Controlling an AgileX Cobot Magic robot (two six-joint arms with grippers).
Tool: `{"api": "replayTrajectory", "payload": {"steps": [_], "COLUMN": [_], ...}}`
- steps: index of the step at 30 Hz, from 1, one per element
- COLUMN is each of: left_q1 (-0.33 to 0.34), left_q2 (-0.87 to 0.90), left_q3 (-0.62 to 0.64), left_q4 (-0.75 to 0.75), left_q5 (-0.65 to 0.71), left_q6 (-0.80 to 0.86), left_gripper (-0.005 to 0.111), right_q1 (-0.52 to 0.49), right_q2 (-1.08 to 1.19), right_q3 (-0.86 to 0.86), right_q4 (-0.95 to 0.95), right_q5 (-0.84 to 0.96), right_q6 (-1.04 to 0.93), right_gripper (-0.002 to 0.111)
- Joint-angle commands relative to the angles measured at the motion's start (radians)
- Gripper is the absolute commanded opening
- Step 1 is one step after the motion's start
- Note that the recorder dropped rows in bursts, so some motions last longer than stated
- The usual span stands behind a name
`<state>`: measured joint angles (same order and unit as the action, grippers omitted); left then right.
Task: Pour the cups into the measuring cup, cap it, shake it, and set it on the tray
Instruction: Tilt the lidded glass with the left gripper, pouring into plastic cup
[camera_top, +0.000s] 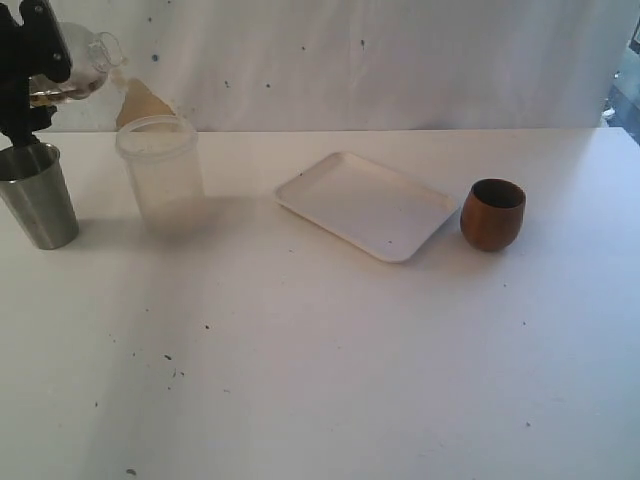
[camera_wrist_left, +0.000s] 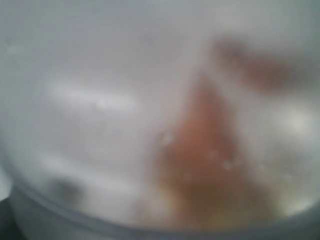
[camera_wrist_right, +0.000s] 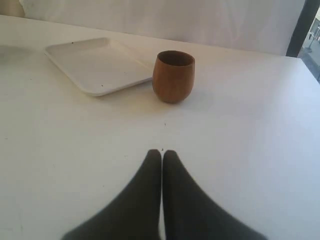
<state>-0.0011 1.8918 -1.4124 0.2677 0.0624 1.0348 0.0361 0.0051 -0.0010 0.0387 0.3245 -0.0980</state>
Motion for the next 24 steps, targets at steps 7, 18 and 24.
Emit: {"api": "replayTrajectory", "payload": {"steps": [7,18,24], "left_q1": [-0.003,-0.011,-0.011], "left_q2": [-0.005,-0.002,0.002], "left_q3": [-0.046,-0.046,-0.046], "left_q4": [0.017,0.051,0.087], "left_q5": [-0.050,-0.038,-0.033], "left_q6": [0.095,0.178,0.178], "left_gripper": [0.000,0.000,0.000], "right_q1": [0.002,0.002,0.002], "right_q2": [-0.005,-0.005,-0.005], "right_q3": [0.001,0.001,0.001], "right_q4": [-0.005,-0.005,-0.005], "right_q5": [-0.011,-0.011,-0.011], "right_q6": [0.000,0.000,0.000], "right_gripper": [0.001,0.001,0.001]}}
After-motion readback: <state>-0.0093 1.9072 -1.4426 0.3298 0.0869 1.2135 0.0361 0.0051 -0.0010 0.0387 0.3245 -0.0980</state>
